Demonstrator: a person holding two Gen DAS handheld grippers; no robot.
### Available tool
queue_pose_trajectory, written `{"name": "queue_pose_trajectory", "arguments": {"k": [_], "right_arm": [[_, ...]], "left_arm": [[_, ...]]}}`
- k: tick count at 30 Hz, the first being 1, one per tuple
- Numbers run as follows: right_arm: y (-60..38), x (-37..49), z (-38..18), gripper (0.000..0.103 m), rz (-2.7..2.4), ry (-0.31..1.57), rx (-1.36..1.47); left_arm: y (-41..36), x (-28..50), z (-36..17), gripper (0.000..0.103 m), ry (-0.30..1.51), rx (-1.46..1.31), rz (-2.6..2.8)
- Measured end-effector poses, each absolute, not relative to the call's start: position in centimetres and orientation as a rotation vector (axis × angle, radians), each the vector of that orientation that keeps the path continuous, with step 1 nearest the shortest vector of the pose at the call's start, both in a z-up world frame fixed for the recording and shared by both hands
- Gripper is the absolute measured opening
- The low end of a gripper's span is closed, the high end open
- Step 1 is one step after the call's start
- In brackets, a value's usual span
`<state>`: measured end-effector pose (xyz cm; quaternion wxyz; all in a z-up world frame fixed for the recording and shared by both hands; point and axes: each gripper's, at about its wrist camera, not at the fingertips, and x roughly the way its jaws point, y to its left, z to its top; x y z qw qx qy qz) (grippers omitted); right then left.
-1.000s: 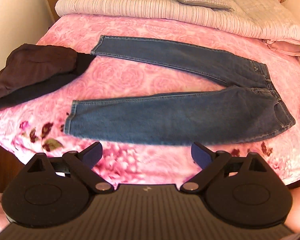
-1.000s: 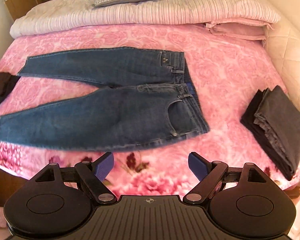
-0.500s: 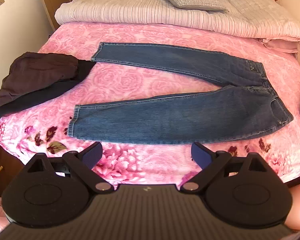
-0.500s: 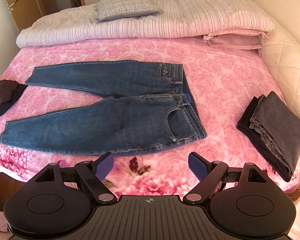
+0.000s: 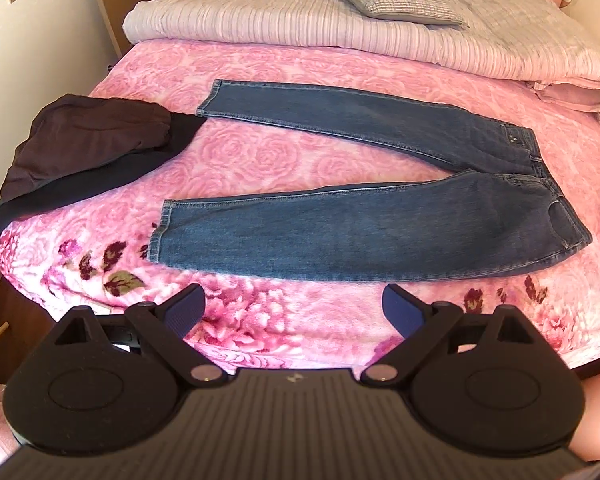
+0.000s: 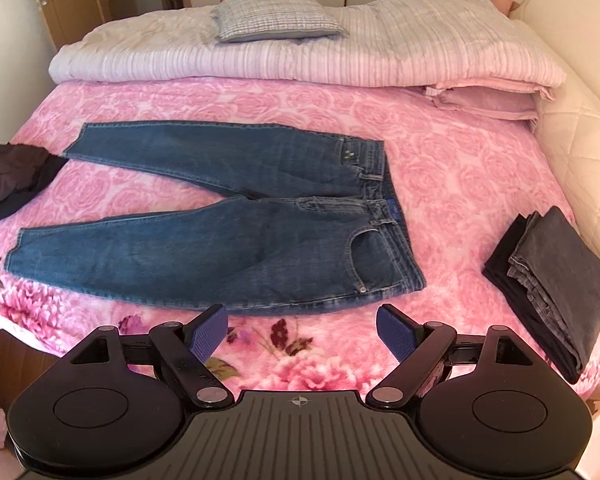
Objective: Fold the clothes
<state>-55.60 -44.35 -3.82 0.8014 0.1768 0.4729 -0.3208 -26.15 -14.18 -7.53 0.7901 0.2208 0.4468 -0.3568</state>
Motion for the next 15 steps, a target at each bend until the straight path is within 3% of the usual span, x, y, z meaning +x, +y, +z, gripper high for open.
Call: {"name": "queue_pose_trajectory", "arguments": {"k": [15], "right_arm": [[-41.1,-53.0,-7.0,0.085,-0.596,1.070,0.392]], "left_arm": [[-10.8,-25.1,-8.2,0.093,1.000,0.522,-0.694]]}}
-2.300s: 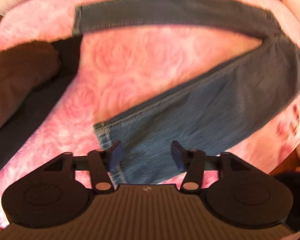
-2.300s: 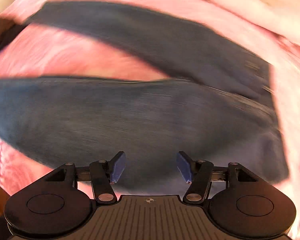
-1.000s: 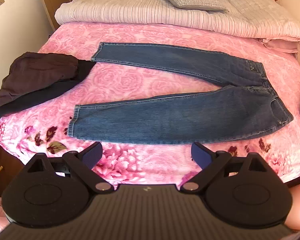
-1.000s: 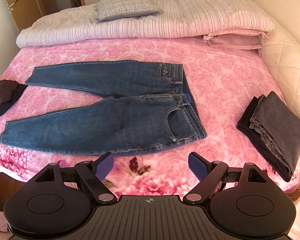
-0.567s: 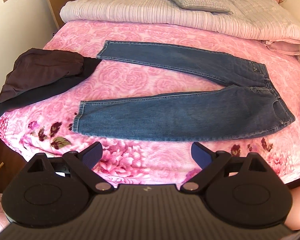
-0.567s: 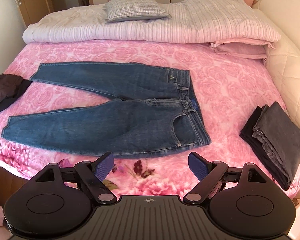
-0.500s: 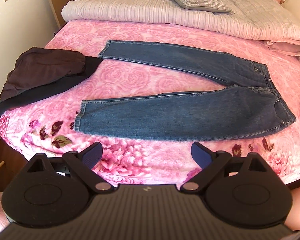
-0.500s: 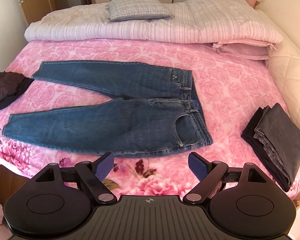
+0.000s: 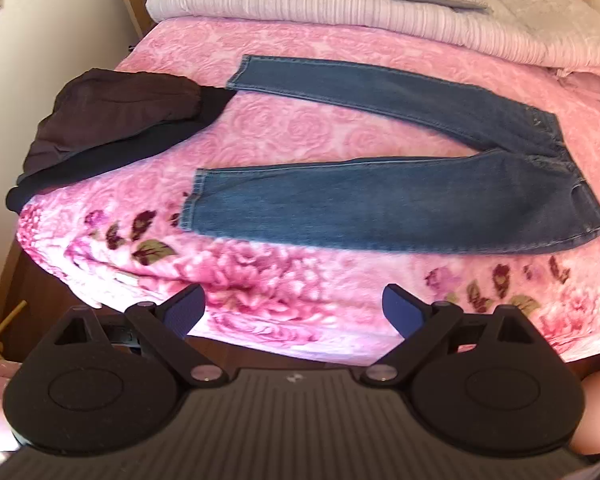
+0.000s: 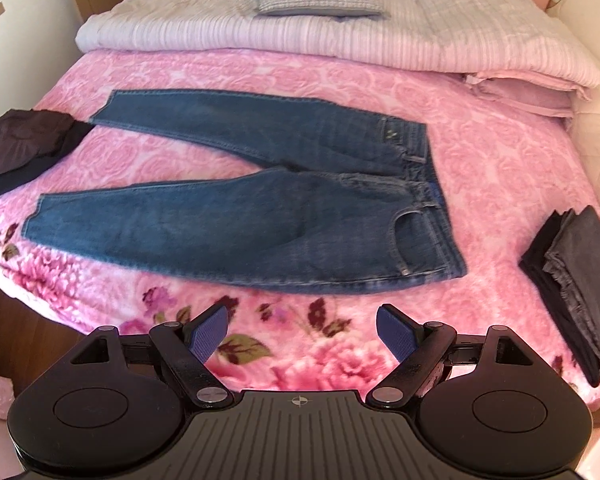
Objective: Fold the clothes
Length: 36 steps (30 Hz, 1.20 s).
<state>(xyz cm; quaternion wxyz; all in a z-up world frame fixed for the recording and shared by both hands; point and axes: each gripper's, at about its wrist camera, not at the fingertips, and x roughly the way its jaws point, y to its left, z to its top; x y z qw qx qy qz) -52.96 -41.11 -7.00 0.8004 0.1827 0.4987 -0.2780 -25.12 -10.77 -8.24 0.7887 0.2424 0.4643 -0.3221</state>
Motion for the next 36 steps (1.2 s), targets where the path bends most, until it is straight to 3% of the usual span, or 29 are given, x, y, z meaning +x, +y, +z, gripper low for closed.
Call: {"name": "queue_pose_trajectory", "arguments": {"k": [36], "right_arm": [[-40.4,-49.3,-8.8,0.085,-0.548,1.117,0.312]], "left_arm": [[-9.9,-22.9,-9.7,0.093,0.996,0.519,-0.687]]}}
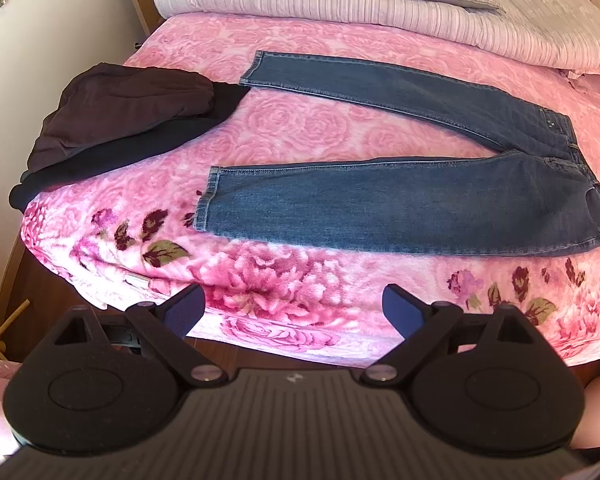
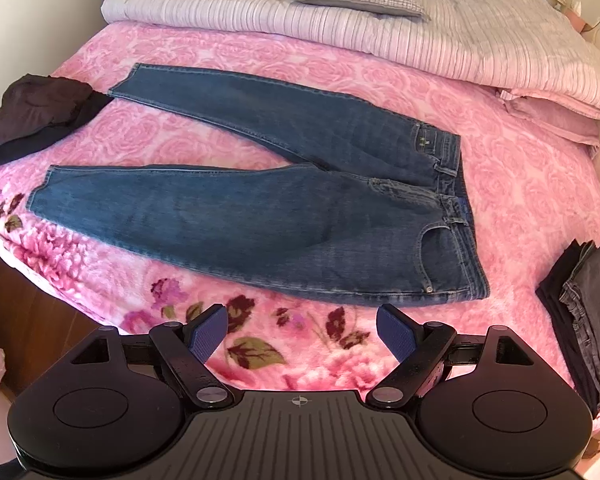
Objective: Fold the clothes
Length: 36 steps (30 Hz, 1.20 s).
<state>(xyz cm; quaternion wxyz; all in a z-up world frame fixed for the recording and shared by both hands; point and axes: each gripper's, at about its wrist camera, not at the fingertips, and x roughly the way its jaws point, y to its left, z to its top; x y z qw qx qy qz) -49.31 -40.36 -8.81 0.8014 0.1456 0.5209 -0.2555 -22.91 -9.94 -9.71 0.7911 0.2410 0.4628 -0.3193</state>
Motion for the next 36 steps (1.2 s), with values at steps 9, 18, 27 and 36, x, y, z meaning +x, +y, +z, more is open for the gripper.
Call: {"name": "queue_pose_trajectory", "arguments": {"k": [9,18,27,36], "right_arm": [[-41.8,-50.5,-9.2,0.085,-0.562,1.123,0.292],[-42.9,-51.5,-10.2,0.085,-0.542,1.089,0.253],[-42.0,-52.0,-13.5,0.084,-0.498,1.093,0.062],[-40.4,-49.7,-20.9,0.051,-0.399,1.198,-0.171]], "left_arm": [[-10.9,-23.2,-10.1,0.093,0.994,0.545,-0.699],[-12.2,-23.8,-11.5,0.093,0.961,0.617,-0.728],[-14.2,-24.1,-17.7,0.084,0.736,0.943,-0.858],[-15.6,-21.9,-29.9,0.065,0.440,1.362,-1.028]]}}
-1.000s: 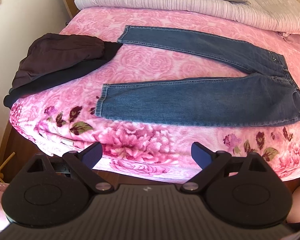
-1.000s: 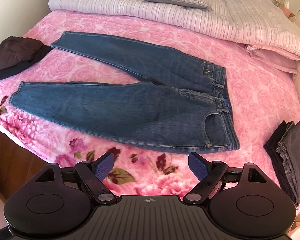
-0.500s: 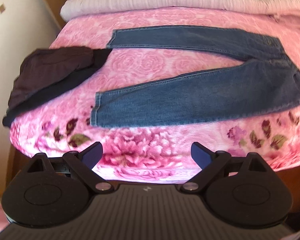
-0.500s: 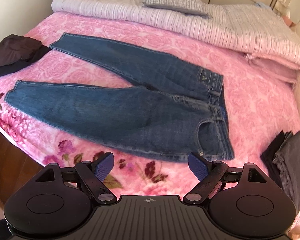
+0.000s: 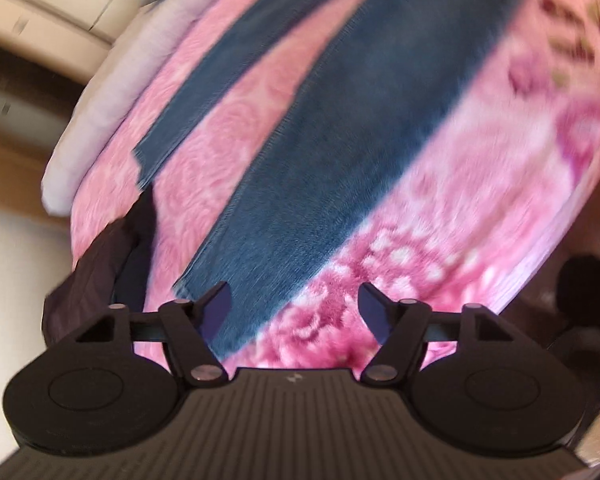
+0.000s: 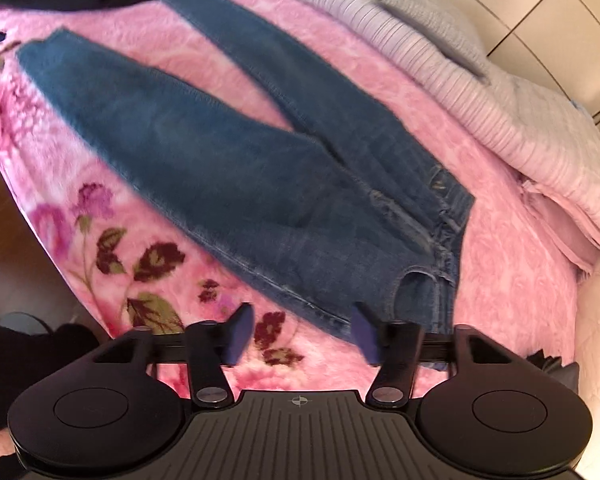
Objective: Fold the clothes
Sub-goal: 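Grasp the waistband with the right tool while the left tool grasps a leg hem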
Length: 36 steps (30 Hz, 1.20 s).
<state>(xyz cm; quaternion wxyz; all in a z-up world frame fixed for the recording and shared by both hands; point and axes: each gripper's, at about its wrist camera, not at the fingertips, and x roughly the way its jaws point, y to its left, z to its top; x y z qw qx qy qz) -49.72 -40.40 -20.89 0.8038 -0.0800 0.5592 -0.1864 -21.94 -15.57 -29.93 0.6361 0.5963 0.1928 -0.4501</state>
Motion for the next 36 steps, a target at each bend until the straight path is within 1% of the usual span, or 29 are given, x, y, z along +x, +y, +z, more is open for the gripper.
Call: {"name": "queue_pose_trajectory", "arguments": {"k": [6,14,19,20,23,27,33,35,36], "right_arm": [[-41.7,-47.5,-24.1,0.051,-0.412,1.218,-0.190],[-42.1,-46.1,-28.2,0.051,-0.450,1.197,-0.207],[-41.4,-47.1,-30.7,0.051,-0.429,1.205,-0.290],[-41.4,-47.5,-31.2,0.051,-0.424,1.209,-0.296],[-41.3,-48.6,-32.3,0.051,-0.416,1.210,-0.302],[-41.1,-49.1,-33.3,0.051,-0.405,1.183,-0.316],[-40.3,-49.7,-35.4,0.051,-0.320,1.135,-0.487],[-41.0,-50.9,-36.5,0.051,-0.325,1.141,-0.575],[-41.7,-51.6,-37.2,0.051,-0.338,1.152,-0.621]], "left_arm": [[-17.9,-22.1,-35.3,0.065,0.242,1.474,-1.187],[-17.9,-21.8,-39.4,0.066,-0.060,1.536,-1.161],[-16.5,-19.7,-40.2,0.066,-0.038,1.570,-1.023],[-16.3,-19.6,-40.3,0.062,-0.042,1.578,-1.011],[-17.2,-21.3,-40.0,0.063,-0.093,1.533,-1.073],[-19.0,-22.6,-40.4,0.063,-0.117,1.513,-1.089],[-18.0,-18.6,-39.7,0.063,0.003,1.507,-0.919],[-17.5,-17.3,-39.4,0.058,0.056,1.503,-0.874],[-17.4,-17.4,-39.5,0.056,0.051,1.515,-0.886]]}}
